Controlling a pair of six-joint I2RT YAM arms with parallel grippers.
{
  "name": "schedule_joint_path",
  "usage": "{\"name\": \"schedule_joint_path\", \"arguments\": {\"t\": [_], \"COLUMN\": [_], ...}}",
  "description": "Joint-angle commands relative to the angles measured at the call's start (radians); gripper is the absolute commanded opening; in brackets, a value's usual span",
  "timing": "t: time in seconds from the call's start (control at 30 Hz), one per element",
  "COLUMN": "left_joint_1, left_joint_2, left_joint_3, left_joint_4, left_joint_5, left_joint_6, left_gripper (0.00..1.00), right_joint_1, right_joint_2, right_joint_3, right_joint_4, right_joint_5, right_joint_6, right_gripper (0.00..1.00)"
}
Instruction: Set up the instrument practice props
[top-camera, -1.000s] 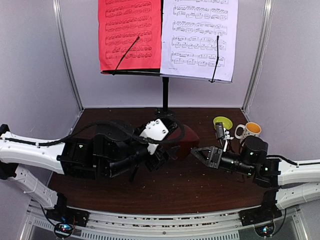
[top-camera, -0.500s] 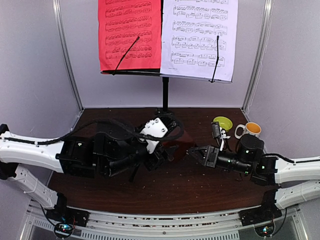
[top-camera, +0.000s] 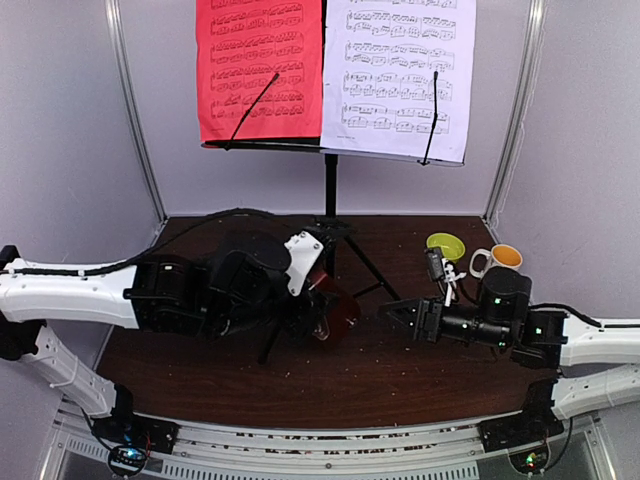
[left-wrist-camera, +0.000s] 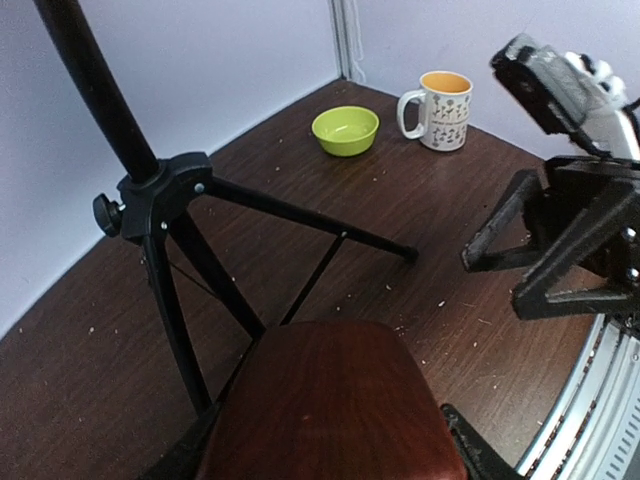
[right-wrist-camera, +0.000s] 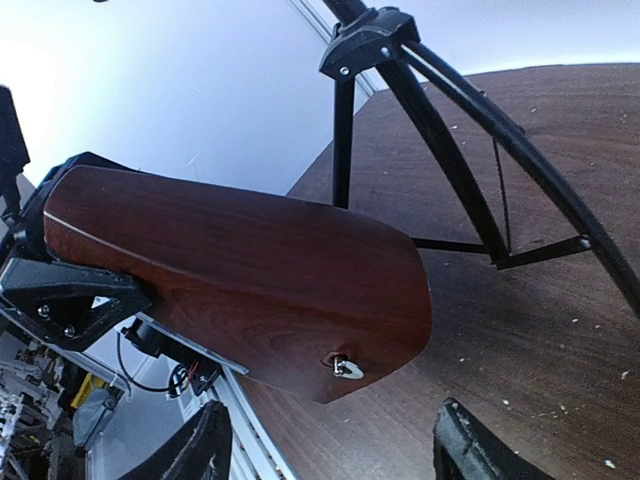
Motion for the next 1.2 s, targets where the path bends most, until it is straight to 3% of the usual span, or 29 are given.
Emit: {"name": "schedule_joint_path", "arguments": {"t": [0.0,0.27,0.4,0.63,0.87,0.97,1.17], "left_joint_1": [0.017,0.026,0.03,0.045,0.066,0.07,0.07], "left_joint_2": [0.079,0.143,0.195,0.353,0.386,0.39,0.435], "left_joint_3": [0.13,0.134,0.159,0.345,0.31,0.274,0.273], "left_joint_4": [0.013,0.023,0.003,-0.246,-0.194,-0.1,-0.088], "left_joint_5": [-0.058,-0.102,-0.117,-0.159,-0.08,-0.021,0.054], "left_joint_6": [-0.195,-0.347,-0.41,-0.587,-0.586,-0.511,-0.419], "left_gripper": [0.0,0.0,0.0,0.0,0.0,0.0,0.0], "right_joint_1": [-0.004,-0.003,-0.003,-0.004,-0.003,-0.004,-0.003], "right_joint_2": [-0.072,-0.181,-0.212,-0.245,-0.299,-0.34,-0.424], "right_joint_3": [0.015,0.0,-0.007,-0.008,-0.036,-0.059,-0.111], "right_joint_4": [-0.138,-0.286,-0.332,-0.378,-0.36,-0.364,-0.361], "right_joint_5": [0.12,0.236,0.267,0.343,0.358,0.417,0.42], "right_joint_6": [-0.075,-0.105,-0.111,-0.127,-0.165,-0.13,-0.095], "right_gripper": [0.74,0.99,1.0,1.0,1.0,1.0,1.0]}}
